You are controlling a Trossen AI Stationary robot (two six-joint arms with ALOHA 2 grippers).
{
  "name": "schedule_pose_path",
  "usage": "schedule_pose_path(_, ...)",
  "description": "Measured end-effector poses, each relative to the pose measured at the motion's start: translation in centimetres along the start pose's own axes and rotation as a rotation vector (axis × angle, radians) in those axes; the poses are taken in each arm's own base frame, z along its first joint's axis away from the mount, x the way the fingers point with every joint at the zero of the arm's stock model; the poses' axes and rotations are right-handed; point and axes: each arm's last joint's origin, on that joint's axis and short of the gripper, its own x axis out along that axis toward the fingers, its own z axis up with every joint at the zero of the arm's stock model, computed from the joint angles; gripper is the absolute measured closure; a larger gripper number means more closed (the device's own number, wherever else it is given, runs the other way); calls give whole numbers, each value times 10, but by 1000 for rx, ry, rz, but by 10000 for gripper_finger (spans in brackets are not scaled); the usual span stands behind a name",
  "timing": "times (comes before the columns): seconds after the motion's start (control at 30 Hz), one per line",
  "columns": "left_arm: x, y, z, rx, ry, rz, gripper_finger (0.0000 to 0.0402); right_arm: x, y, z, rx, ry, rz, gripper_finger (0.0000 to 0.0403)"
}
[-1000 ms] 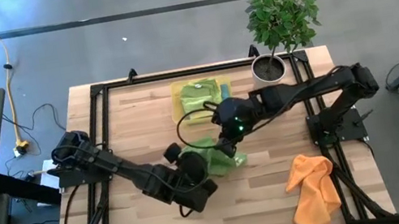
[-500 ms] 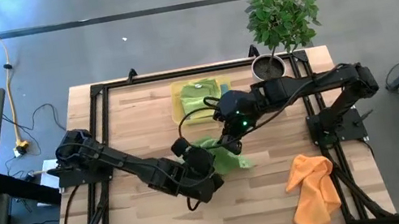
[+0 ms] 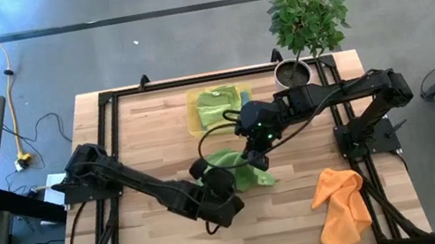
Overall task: Fold microfiber towels
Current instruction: Fold the green microfiber cloth
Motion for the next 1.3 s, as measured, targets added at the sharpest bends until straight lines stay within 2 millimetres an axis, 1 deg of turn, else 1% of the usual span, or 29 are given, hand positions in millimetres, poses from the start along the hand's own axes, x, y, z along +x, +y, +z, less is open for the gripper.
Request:
schedule_pose_path(0.2, 5, -1, -38, -94, 19, -7, 280, 0, -1, -2, -25, 18, -7, 403)
schedule_pose_path(0.37, 15, -4, -69, -146, 45, -118, 280, 0, -2, 0, -17, 8, -6, 403)
schedule_pose_path(0.47, 21, -1, -88, -146, 73, -159, 280, -1, -3, 1, -13, -1, -3, 403)
schedule_pose_path(0.6, 23, 7, -108, -112, 93, -135, 280, -1, -2, 3, 0, -16, -2, 403)
schedule_pose_path(0.77, 27, 17, -126, -69, 134, -117, 280, -1, -2, 2, 10, -16, -2, 403)
schedule_pose_path(0.87, 29, 22, -132, -62, 153, -104, 280, -1, -2, 3, 10, -20, 0, 403)
schedule_pose_path(0.97, 31, 25, -135, -97, 160, -90, 288, -1, -1, 4, 21, -32, 6, 403)
schedule_pose_path(1.03, 31, 24, -134, -106, 158, -94, 307, -1, -1, 4, 25, -33, 6, 403)
schedule_pose_path(1.1, 30, 24, -133, -107, 163, -98, 338, -1, -1, 4, 11, -33, 5, 403)
schedule_pose_path(1.17, 27, 20, -128, -113, 184, -128, 376, -1, -2, 4, -14, -32, 3, 403)
schedule_pose_path(1.2, 25, 18, -125, -113, 203, -151, 389, -1, -2, 4, -28, -32, 3, 403)
schedule_pose_path(1.23, 21, 18, -121, -109, 223, -165, 394, -1, -2, 4, -44, -32, 2, 403)
schedule_pose_path(1.3, 12, 15, -108, -110, 242, -179, 390, -1, -2, 4, -55, -30, 1, 403)
